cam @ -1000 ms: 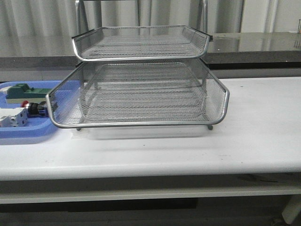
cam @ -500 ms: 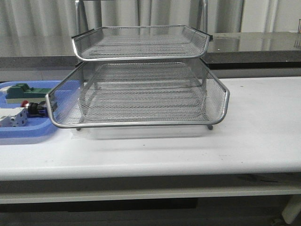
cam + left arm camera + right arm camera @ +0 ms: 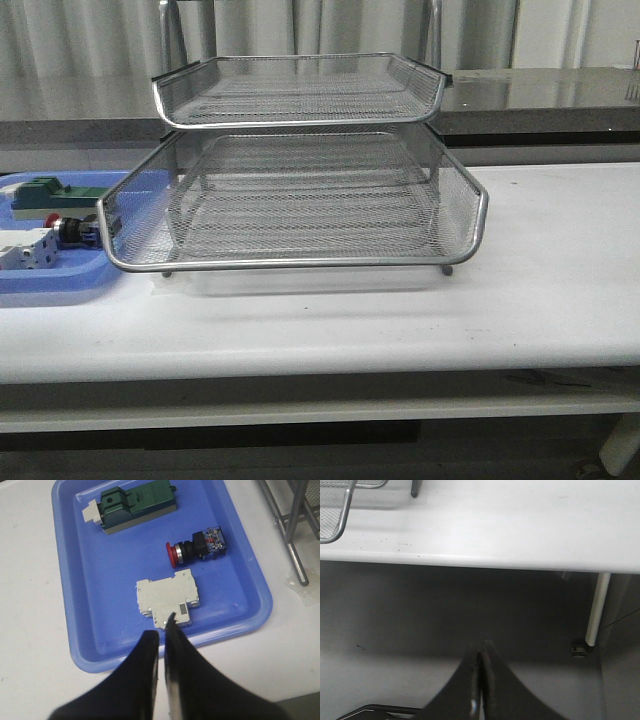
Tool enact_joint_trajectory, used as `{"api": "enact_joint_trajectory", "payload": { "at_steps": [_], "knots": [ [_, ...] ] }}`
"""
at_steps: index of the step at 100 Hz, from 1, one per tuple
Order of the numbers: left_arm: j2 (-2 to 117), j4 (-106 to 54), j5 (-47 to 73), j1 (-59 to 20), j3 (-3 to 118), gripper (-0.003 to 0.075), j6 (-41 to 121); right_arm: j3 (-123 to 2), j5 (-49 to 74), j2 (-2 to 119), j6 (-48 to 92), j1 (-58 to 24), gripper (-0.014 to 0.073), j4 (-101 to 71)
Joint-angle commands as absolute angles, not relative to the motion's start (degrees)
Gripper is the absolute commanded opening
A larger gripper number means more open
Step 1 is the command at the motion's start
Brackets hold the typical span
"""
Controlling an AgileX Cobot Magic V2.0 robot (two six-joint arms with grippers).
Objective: Place button on rack with both arms
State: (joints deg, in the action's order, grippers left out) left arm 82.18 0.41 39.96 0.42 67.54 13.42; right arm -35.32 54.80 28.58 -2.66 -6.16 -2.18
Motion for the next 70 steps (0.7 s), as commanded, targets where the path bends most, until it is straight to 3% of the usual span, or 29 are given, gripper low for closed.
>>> {"api": "enact_joint_trajectory", "payload": {
  "at_steps": [1,12,17,22,47,70],
  "knots": [
    [80.5,0.4,38.1,0.6,69.7,0.0223,14.1,-36.8,51.4,28.7,-2.6,-6.1,-0.0067,-1.6],
    [80.5,0.4,38.5,0.6,69.7,0.0545,15.4,-36.8,51.4,28.7,-2.6,-6.1,-0.0067,-1.6],
    [80.5,0.7,38.4,0.6,69.7,0.0659,15.4,-36.8,51.4,28.7,-2.6,-6.1,-0.0067,-1.6],
    [80.5,1.1,38.0,0.6,69.7,0.0722,15.4,-36.8,51.4,28.7,-2.6,-6.1,-0.0067,-1.6],
    [80.7,-0.8,36.7,0.6,69.7,0.0636,15.4,-36.8,51.4,28.7,-2.6,-6.1,-0.0067,-1.6],
    [85.4,-3.2,35.1,0.6,73.7,0.0631,26.4,-36.8,51.4,28.7,-2.6,-6.1,-0.0067,-1.6]
  ]
}}
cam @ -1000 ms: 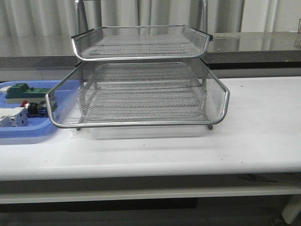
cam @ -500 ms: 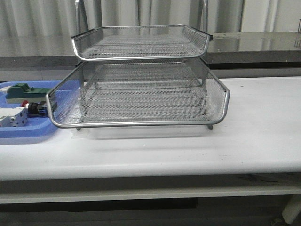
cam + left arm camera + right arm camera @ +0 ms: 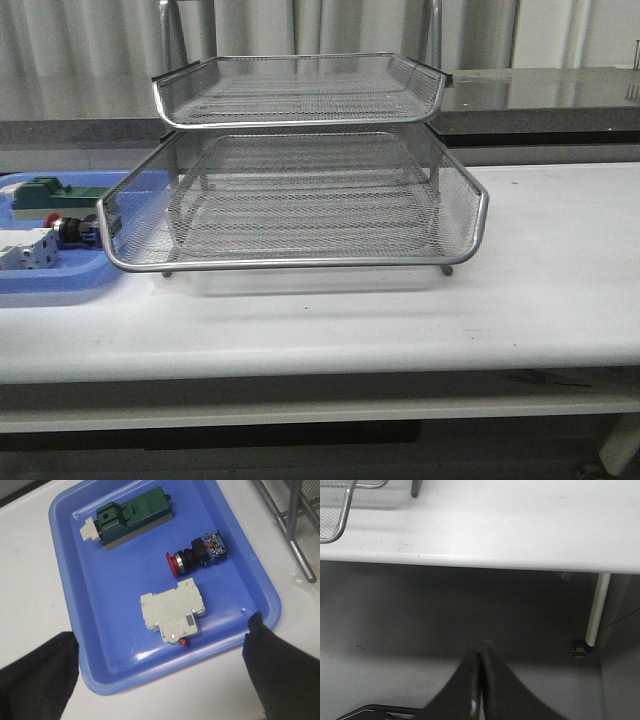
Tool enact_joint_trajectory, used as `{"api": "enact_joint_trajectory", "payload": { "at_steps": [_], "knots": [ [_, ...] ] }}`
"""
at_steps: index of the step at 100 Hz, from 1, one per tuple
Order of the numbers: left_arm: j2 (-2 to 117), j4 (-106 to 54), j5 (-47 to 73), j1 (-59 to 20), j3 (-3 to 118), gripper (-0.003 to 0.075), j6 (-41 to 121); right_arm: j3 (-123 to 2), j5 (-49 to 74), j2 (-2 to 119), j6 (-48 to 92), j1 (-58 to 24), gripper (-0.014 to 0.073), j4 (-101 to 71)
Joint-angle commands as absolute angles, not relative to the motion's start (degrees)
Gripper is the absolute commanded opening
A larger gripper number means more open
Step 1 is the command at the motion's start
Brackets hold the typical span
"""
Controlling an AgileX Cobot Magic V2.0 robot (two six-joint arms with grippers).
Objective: Place button on rack with both arms
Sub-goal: 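Lower the left gripper onto the red push button and grasp it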
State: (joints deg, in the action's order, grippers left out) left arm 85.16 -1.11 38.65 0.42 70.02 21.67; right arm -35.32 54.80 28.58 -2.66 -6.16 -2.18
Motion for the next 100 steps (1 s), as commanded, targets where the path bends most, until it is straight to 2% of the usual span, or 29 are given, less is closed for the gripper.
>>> {"api": "enact_joint_trajectory", "payload": {
  "at_steps": [1,14,38,54,73,100],
  "knots": [
    [85.9,-3.4,35.1,0.6,74.2,0.0631,27.1,-36.8,51.4,28.7,-2.6,-6.1,-0.0067,-1.6],
    [91.4,-5.5,38.0,0.6,79.9,0.0631,34.0,-36.8,51.4,28.7,-2.6,-6.1,-0.0067,-1.6],
    [105.8,-7.3,51.0,0.6,95.6,0.0631,44.8,-36.8,51.4,28.7,-2.6,-6.1,-0.0067,-1.6],
    [113.4,-8.1,54.3,0.0,104.4,0.0631,48.1,-36.8,51.4,28.7,-2.6,-6.1,-0.0067,-1.6],
    [119.7,-8.0,56.2,-0.9,110.5,0.063,51.9,-36.8,51.4,28.7,-2.6,-6.1,-0.0067,-1.6],
    [125.2,-8.0,56.2,-1.6,112.8,0.063,53.1,-36.8,51.4,28.7,-2.6,-6.1,-0.0067,-1.6]
  ]
}}
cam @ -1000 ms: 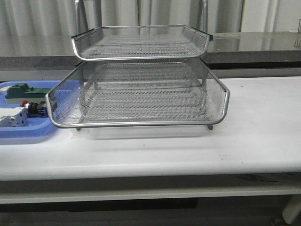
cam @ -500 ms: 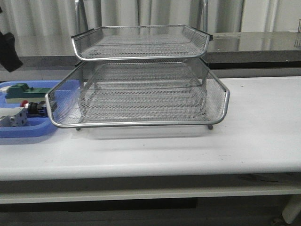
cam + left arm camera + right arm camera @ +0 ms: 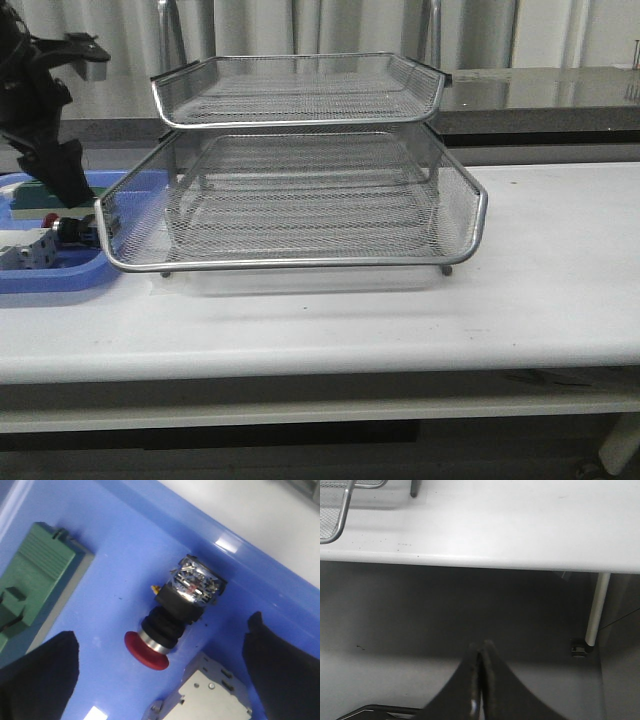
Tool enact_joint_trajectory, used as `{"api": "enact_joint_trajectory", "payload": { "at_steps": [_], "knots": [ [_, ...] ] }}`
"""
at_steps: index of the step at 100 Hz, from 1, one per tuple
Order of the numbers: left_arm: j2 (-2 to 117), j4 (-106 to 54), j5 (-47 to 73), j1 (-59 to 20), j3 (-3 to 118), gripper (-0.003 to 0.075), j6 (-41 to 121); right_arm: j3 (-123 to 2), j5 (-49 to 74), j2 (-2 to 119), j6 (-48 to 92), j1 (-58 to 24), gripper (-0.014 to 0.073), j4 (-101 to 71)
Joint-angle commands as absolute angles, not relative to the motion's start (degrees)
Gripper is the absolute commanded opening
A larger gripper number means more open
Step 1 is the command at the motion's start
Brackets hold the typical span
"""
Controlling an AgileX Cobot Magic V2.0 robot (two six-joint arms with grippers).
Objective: Place button on rack with both arms
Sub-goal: 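Lower the left gripper onto the red push button and grasp it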
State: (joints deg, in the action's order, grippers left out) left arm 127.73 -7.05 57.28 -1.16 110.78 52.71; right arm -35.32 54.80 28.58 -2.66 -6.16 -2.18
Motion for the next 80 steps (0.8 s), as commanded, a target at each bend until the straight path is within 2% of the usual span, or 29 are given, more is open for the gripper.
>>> {"api": "enact_joint_trajectory", "payload": {
  "at_steps": [1,69,80],
  "knots": [
    [125.3,-8.0,56.2,-1.6,112.8,0.063,53.1,-36.8,51.4,28.7,-2.6,-6.1,-0.0067,-1.6],
    [132.7,-8.5,52.6,-1.6,113.6,0.063,54.7,-36.8,51.4,28.7,-2.6,-6.1,-0.0067,-1.6],
    [132.7,-8.5,52.5,-1.6,113.6,0.0589,55.9,-36.8,51.4,28.7,-2.6,-6.1,-0.0067,-1.6]
  ]
}}
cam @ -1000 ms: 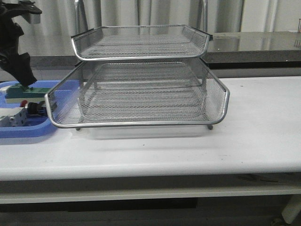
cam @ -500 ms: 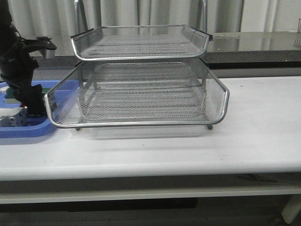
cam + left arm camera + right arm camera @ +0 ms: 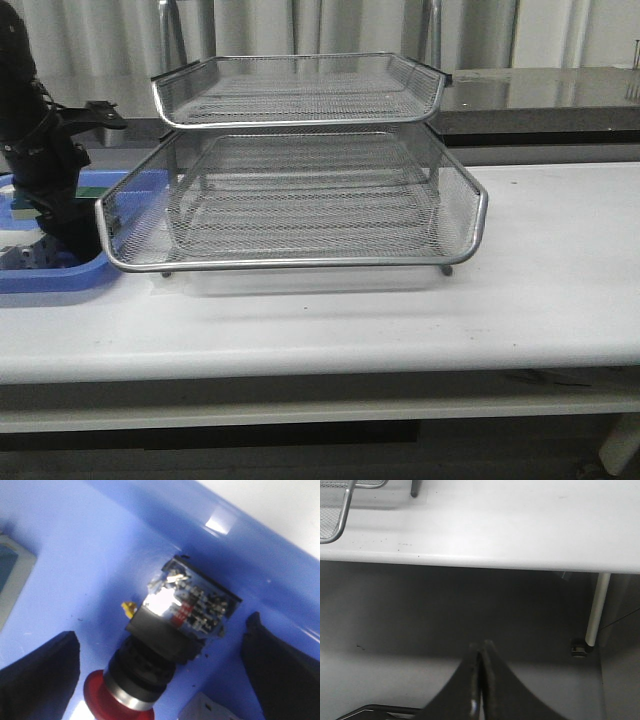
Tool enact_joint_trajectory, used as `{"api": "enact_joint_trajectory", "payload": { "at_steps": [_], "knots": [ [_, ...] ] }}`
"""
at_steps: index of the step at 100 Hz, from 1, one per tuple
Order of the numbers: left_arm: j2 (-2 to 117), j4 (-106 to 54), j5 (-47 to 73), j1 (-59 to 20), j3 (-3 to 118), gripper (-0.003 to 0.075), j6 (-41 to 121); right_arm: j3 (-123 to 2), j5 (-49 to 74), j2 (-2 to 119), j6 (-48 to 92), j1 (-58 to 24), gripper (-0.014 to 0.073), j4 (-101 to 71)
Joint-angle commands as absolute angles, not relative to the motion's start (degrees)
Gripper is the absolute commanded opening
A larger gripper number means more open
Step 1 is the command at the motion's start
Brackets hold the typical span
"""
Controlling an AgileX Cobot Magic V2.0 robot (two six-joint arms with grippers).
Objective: Place button on rack with both arms
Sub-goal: 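Lower the left gripper onto the red push button and grasp it, then lift the red button and carry it into the pulled-out middle tier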
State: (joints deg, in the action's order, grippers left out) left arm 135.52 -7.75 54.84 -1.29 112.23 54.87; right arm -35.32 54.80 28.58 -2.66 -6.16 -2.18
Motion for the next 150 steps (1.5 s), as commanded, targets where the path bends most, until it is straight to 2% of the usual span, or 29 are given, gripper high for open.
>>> {"api": "enact_joint_trajectory", "payload": {
  "at_steps": [1,9,28,42,80,91,125,150],
  "knots": [
    [132.7,-8.5,52.5,-1.6,113.6,0.0583,55.9,-36.8,51.4,28.7,-2.6,-6.1,-0.0067,-1.6],
    [132.7,-8.5,52.5,-1.6,113.6,0.0496,56.0,-36.8,51.4,28.7,-2.6,-6.1,-0.0067,-1.6],
    [132.7,-8.5,52.9,-1.6,113.6,0.0158,56.1,-36.8,51.4,28.7,-2.6,-6.1,-0.0067,-1.6],
    [132.5,-8.5,54.2,-1.6,114.4,-0.0022,56.1,-36.8,51.4,28.7,-2.6,-6.1,-0.0067,-1.6],
    [132.4,-8.5,72.4,-1.6,130.3,-0.002,53.8,-36.8,51.4,28.7,-2.6,-6.1,-0.0067,-1.6],
    [131.6,-8.7,72.6,-1.5,134.3,-0.002,49.8,-36.8,51.4,28.7,-2.6,-6.1,-0.0067,-1.6],
    [123.0,-7.9,72.6,-1.5,134.0,-0.002,43.2,-36.8,51.4,28.7,-2.6,-6.1,-0.0067,-1.6],
    [113.2,-9.0,72.6,-1.5,127.3,-0.002,41.9,-36.8,51.4,28.7,-2.6,-6.1,-0.0067,-1.6]
  ]
}}
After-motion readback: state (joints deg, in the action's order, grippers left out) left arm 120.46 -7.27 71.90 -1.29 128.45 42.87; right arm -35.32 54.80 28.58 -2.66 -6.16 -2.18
